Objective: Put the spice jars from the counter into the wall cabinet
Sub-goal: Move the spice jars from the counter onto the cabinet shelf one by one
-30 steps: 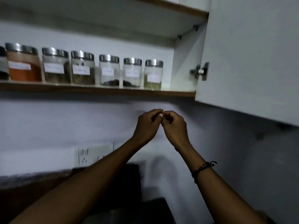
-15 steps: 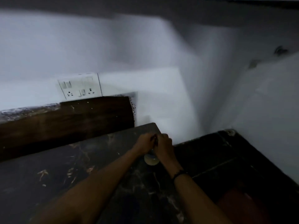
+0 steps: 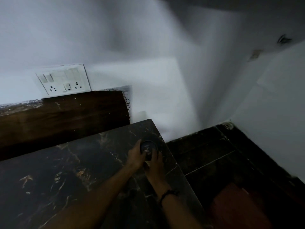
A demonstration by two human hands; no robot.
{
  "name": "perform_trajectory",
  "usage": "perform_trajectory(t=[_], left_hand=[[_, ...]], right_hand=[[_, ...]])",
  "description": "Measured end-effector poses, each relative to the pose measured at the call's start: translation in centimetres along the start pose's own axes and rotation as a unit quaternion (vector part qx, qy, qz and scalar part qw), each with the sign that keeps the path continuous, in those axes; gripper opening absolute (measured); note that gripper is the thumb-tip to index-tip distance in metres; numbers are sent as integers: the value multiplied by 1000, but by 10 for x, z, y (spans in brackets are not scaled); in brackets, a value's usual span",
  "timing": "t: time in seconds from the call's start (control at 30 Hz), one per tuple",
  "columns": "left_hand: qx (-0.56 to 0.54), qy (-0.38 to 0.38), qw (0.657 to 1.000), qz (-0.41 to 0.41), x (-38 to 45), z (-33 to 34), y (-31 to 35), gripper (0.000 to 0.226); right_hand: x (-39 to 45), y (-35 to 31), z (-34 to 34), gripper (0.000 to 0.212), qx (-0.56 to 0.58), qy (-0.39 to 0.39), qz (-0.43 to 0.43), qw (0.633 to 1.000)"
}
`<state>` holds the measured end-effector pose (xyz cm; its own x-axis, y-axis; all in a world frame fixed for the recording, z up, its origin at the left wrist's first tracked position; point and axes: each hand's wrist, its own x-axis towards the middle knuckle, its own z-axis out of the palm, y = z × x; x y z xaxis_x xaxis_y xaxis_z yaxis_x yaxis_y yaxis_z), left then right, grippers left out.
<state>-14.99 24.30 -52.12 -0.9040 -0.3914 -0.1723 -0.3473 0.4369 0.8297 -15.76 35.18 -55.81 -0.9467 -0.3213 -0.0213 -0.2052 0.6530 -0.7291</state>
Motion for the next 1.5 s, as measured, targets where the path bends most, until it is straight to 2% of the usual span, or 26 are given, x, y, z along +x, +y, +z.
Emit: perform_trajectory(t=[0.1,0.2,0.3,0.4,0.47,0.53,0.6,0.67,0.73,0.87,0.93,1.03,1.1,1.2,1.3,1.4,1.5], left_hand=[[-47,63,996,-38,-6,0,6,51],[-95,108,989,-23,-12,-8,15,22],[-122,106,987,-23,-19,-24,20,35],[-170,113,979,-19,-23,-42,23,38],[-241,97,966,-22,-28,-56,28,33],[-278,75,957,-18,-32,-68,30,27],[-318,54,947,-8,-37,-78,34,22],[-350,31,936,5,-44,-86,37,28],[-358,11,934,17,-51,-91,38,38],[-386,7,922,25,-66,-98,39,36],[-388,12,921,30,-71,-103,42,38],[-401,22,915,48,-73,-119,64,40],[-398,40,914,70,-69,-135,90,39],[-380,59,915,123,-65,-167,139,32],[-371,91,909,168,-66,-198,189,29],[-358,130,899,216,-67,-225,237,22],[-335,158,890,264,-72,-242,276,25]], right_hand=[[6,-4,-10,86,47,42,-3,998],[11,-11,-21,97,54,84,-25,995],[16,-21,-40,94,78,111,-92,986],[19,-34,-63,86,208,66,-101,971],[16,-43,-77,81,346,4,-61,936],[15,-52,-86,67,458,-40,-20,888],[16,-63,-90,51,514,-45,-5,857],[15,-76,-92,39,544,-49,-1,838],[12,-87,-93,35,543,-61,1,837],[3,-102,-94,43,528,-77,5,846],[-1,-112,-97,44,519,-65,8,852],[-1,-138,-110,34,484,-28,-18,874],[4,-161,-127,28,463,-5,-49,885],[9,-201,-164,26,471,2,-115,874],[12,-238,-204,36,471,-1,-174,865],[15,-273,-241,46,431,4,-231,872],[17,-303,-272,49,408,12,-270,872]])
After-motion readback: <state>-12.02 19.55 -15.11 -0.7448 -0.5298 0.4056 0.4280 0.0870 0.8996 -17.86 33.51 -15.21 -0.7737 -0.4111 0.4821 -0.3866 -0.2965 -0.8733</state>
